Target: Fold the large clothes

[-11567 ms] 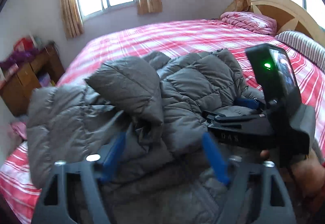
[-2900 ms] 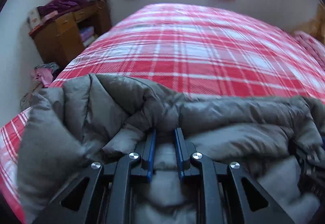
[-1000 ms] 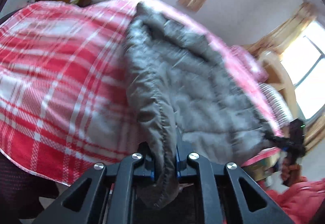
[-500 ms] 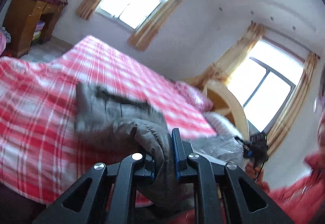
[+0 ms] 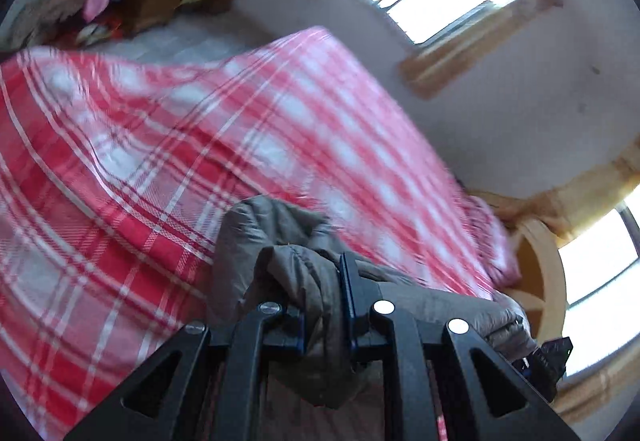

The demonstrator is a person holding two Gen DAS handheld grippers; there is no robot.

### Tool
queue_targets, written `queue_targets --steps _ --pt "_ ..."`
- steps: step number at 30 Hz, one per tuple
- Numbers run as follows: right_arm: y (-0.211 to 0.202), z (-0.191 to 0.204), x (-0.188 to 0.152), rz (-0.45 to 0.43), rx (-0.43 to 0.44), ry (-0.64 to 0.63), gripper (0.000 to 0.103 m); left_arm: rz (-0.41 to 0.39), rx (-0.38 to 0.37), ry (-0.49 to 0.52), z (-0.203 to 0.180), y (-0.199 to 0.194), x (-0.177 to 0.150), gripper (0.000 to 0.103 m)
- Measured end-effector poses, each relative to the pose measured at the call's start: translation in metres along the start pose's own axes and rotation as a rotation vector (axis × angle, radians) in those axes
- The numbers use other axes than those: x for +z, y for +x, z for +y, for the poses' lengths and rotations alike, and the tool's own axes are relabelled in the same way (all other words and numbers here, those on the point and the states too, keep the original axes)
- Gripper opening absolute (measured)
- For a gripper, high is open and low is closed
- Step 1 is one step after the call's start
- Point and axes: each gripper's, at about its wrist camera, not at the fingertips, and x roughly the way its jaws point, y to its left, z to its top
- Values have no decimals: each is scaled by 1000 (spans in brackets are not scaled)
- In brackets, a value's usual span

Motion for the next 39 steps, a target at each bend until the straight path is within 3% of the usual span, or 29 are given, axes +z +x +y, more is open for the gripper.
queue_targets --steps 5,8,10,13,14,15,16,18,19,20,22,23,25,28,30,33,34,37,39 --pt "74 -53 4 37 -112 83 13 68 68 -46 22 60 12 16" --pt "110 -82 -3 44 -194 115 17 132 49 -96 40 85 19 18" --pt "123 -99 -6 64 -201 168 21 170 12 -126 48 90 24 21" --pt "126 -110 -7 70 -177 213 28 170 -110 -190 59 75 35 40" --pt "126 -114 -6 71 -164 229 31 157 -164 -227 66 67 40 58" --pt "124 -117 -6 72 -139 249 43 141 -185 -246 69 61 45 83" --pt "120 -118 -4 69 -108 264 63 108 -179 -247 71 50 51 93" --pt "103 -114 1 27 -67 266 88 38 -145 -213 69 27 61 98" --pt "93 -109 4 -8 -78 254 96 8 -130 -192 68 14 65 98" --pt "75 -102 9 -60 -101 231 97 -20 -103 -178 66 5 67 98" --pt "51 -86 17 -115 -201 185 94 -121 58 -81 45 -16 61 98" --pt "42 -71 20 -117 -287 134 87 -162 122 -18 32 -19 54 98" --pt "43 -38 19 -86 -354 9 39 -168 209 158 -12 -7 26 98" --pt "87 19 4 45 -327 -162 21 -97 194 383 -77 29 -23 98" --pt "126 59 -13 87 -313 -286 20 -80 186 502 -115 54 -54 98" --pt "182 94 -34 131 -329 -426 20 -122 257 612 -146 90 -81 98" --pt "215 94 -41 178 -352 -440 20 -148 292 652 -151 102 -85 98" --pt "240 80 -43 196 -415 -465 21 -182 426 709 -147 137 -85 98" --pt "258 63 -44 214 -448 -460 20 -162 444 683 -134 153 -78 98"
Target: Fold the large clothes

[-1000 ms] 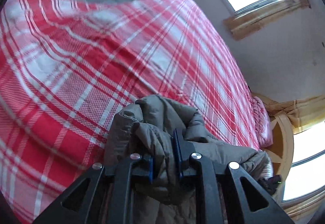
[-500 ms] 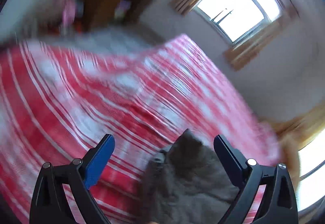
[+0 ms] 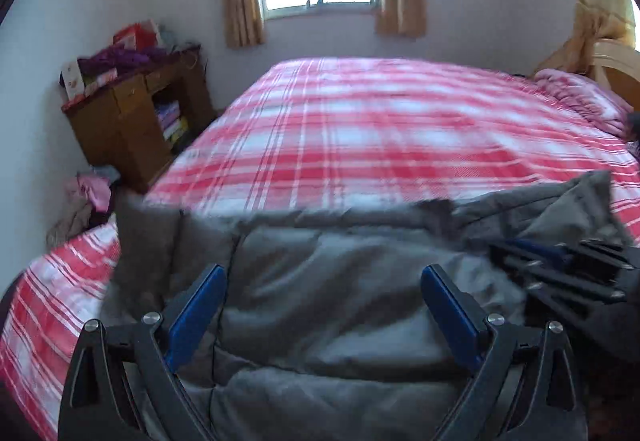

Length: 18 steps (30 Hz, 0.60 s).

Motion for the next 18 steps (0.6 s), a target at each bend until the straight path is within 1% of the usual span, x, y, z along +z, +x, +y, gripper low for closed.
queue_targets --steps 2,4,5,7,11,14,15,16,18 --pt "15 -9 -6 -7 -9 25 18 22 -20 -70 15 18 -7 98" --pt "22 -18 -12 -20 8 57 18 19 -49 -113 26 28 -17 98" --pt "27 -20 -15 -36 6 53 18 5 -59 -125 28 31 -20 98" --pt "30 -17 -16 -41 5 51 18 -5 -74 -143 28 39 -26 98" --pt "46 -19 -16 -42 40 63 18 27 -93 -165 27 53 -29 99" --pt "55 -29 -16 -18 104 96 17 54 -72 -164 24 63 -28 99" --pt "57 -31 -17 -16 121 108 14 63 -59 -161 24 67 -27 99" --pt "62 -41 -17 -9 156 154 13 74 -44 -155 22 72 -27 99" --pt "63 -43 -16 -2 167 170 10 88 -24 -142 20 75 -26 100"
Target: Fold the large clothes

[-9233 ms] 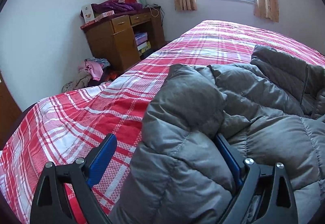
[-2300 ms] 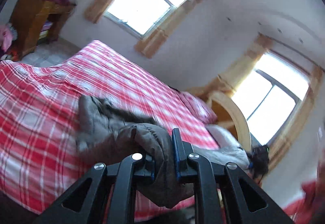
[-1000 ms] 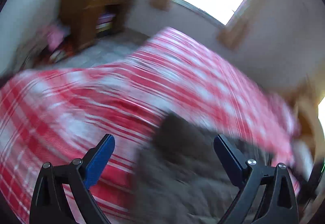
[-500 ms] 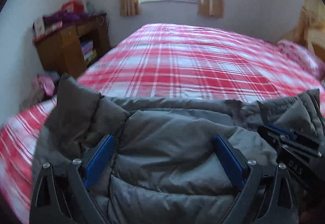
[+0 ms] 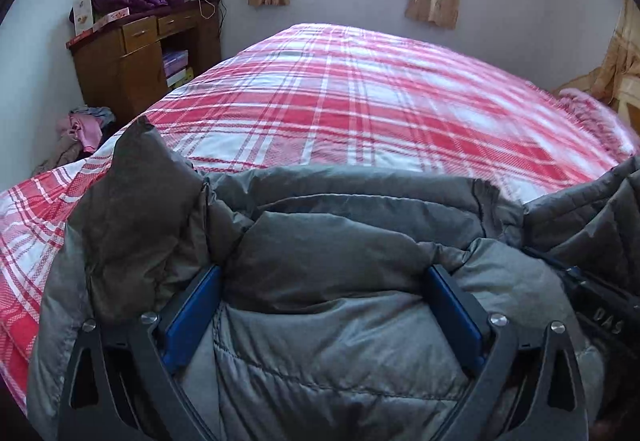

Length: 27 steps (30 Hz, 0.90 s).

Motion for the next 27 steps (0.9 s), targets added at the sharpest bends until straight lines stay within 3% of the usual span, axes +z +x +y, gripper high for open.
queue_targets --steps 5,7,9,12,14,16,20,27 --pt "-9 5 2 8 -24 -1 10 12 8 4 1 3 0 100" --pt "-35 2 7 -44 -20 12 10 10 7 4 1 2 0 100" --pt "-68 -6 12 -114 -82 15 10 10 7 5 2 2 0 100" --pt "-99 -36 15 -143 -202 52 10 11 11 8 1 2 0 100" --pt "-100 -60 10 -105 -304 73 10 13 20 17 0 1 0 100" --pt "-89 -77 -1 -59 -350 89 10 13 24 25 -1 1 1 100" --pt "-76 -86 -22 -102 -326 104 10 13 22 28 -2 0 1 100" --pt "-76 -98 -20 -100 -274 168 10 56 21 44 -3 -2 2 100"
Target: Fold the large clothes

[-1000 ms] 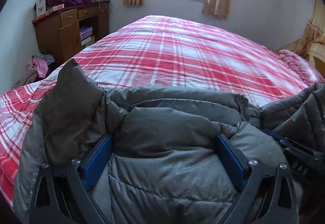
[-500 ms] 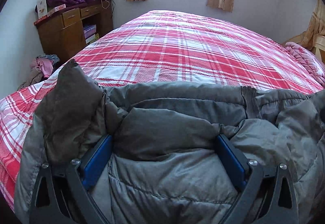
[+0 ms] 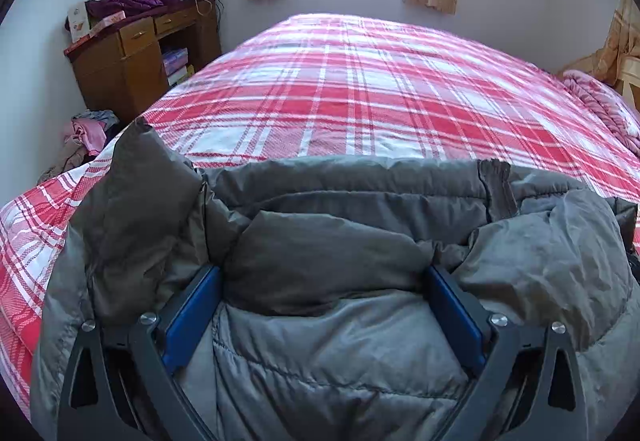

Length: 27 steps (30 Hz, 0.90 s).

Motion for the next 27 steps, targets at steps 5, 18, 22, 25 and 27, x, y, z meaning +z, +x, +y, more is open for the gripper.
queue_targets --steps 5,18,22,25,27 --pt "-2 11 3 49 -70 -78 10 39 -73 -8 19 -46 4 100" --pt "-96 162 -25 -47 212 -232 10 3 -97 -296 116 -111 -54 100" --pt "-38 178 -55 64 128 -254 10 35 -164 -372 120 -100 -72 100" --pt "-6 164 -72 113 130 -222 9 96 -203 -432 125 -84 -82 100" --pt "-4 158 -71 111 153 -198 9 84 -248 -479 132 -87 -92 100"
